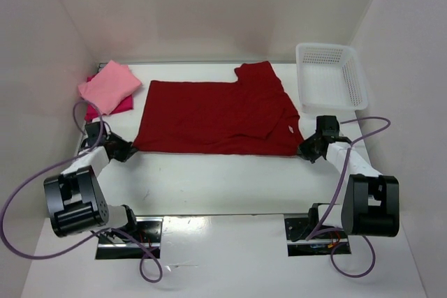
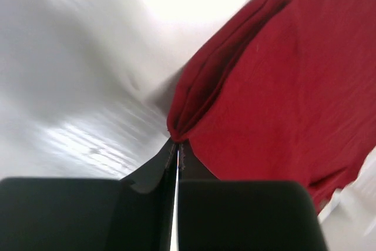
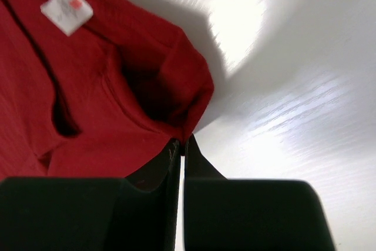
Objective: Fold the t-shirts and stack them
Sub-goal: Fold the flattened tshirt in 1/3 of the way
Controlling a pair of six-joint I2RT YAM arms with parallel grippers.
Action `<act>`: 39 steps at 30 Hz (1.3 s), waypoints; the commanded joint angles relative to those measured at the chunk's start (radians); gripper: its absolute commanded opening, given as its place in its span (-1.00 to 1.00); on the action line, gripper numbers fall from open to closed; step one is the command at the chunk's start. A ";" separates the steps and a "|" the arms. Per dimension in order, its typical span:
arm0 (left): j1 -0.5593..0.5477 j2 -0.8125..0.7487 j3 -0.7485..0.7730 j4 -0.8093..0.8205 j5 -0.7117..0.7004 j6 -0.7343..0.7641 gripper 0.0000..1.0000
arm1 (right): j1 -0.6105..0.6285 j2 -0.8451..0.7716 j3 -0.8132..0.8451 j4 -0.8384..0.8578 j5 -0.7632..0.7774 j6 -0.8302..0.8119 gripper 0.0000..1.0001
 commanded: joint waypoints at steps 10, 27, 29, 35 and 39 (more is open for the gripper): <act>0.115 -0.226 -0.068 -0.229 -0.006 -0.016 -0.97 | 0.114 -0.071 0.048 -0.251 -0.035 0.067 -0.99; -0.057 -0.114 0.131 -0.060 0.117 0.059 0.11 | 0.212 -0.018 0.265 -0.201 -0.088 -0.077 -0.70; -0.195 -0.083 0.151 -0.043 0.050 0.050 -0.67 | 0.262 0.112 0.265 -0.102 -0.141 -0.112 -1.00; -0.436 0.021 0.194 0.012 -0.032 0.041 -0.76 | 0.332 0.260 0.301 0.040 -0.201 -0.149 -0.29; -0.496 0.076 0.182 0.046 0.024 0.065 -0.70 | 0.332 0.306 0.280 0.074 -0.243 -0.169 -0.09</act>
